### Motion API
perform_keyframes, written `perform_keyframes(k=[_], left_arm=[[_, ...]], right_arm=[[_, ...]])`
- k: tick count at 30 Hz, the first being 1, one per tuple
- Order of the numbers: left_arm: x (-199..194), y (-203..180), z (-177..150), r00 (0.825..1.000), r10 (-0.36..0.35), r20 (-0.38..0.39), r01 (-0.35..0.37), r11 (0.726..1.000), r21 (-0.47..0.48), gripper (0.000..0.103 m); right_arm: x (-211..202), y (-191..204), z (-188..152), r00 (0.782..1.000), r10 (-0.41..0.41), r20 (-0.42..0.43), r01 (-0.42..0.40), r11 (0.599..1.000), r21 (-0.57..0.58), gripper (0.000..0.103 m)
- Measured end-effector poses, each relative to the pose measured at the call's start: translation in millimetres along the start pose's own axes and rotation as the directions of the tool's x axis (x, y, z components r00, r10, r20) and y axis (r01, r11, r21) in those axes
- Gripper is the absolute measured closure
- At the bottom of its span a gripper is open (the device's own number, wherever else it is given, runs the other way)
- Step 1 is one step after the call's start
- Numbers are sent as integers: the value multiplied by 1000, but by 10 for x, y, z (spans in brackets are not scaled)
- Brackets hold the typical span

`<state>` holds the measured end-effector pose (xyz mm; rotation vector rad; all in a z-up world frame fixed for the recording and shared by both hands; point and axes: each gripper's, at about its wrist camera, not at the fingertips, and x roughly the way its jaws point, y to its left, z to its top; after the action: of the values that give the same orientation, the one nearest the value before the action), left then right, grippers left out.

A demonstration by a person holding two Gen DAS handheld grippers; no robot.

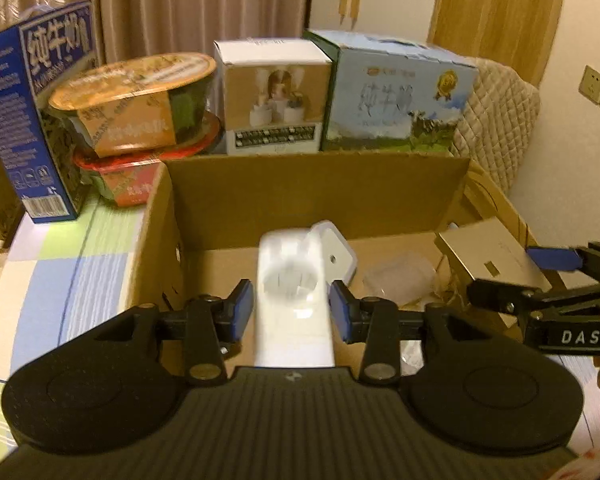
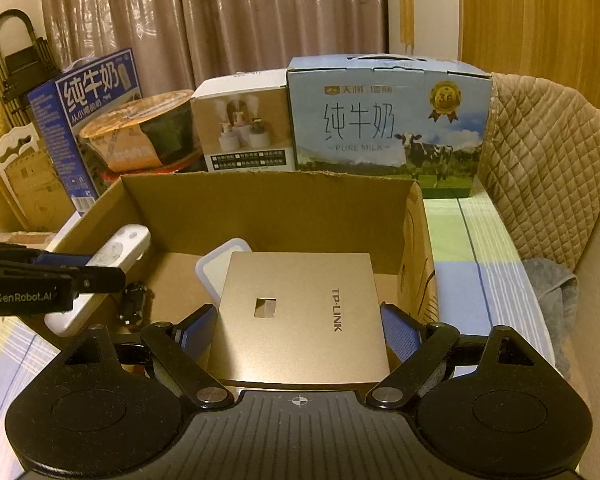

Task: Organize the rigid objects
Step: 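Release the white remote into the box with the left tool while the right tool lowers the router, then open the right tool to drop the gold router into the box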

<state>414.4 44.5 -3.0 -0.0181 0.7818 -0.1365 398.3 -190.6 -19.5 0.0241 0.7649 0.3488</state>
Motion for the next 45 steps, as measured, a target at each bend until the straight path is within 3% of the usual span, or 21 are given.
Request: perform_keyframes(k=[13,27,33,45], left_arm=[[-267,135,49,999,18,43,-18,1000,-9,59],[-304,184,-18,999,9,45,-9,1000,-5,58],[-330,191,-21,999,16,42,-16,1000,-7,58],[-764,162,-83,997,17,70,-16,1000,-16,56]], right_arm=[[-65,88,40,1000,11,11,-11,1000,-1,18],[26,131,22,1000,17,-2,-17,1000,27,18],[57,98,27,997,71,23,-72,996,62,18],[-430,124,31,996,40,74,-44,998,52,16]])
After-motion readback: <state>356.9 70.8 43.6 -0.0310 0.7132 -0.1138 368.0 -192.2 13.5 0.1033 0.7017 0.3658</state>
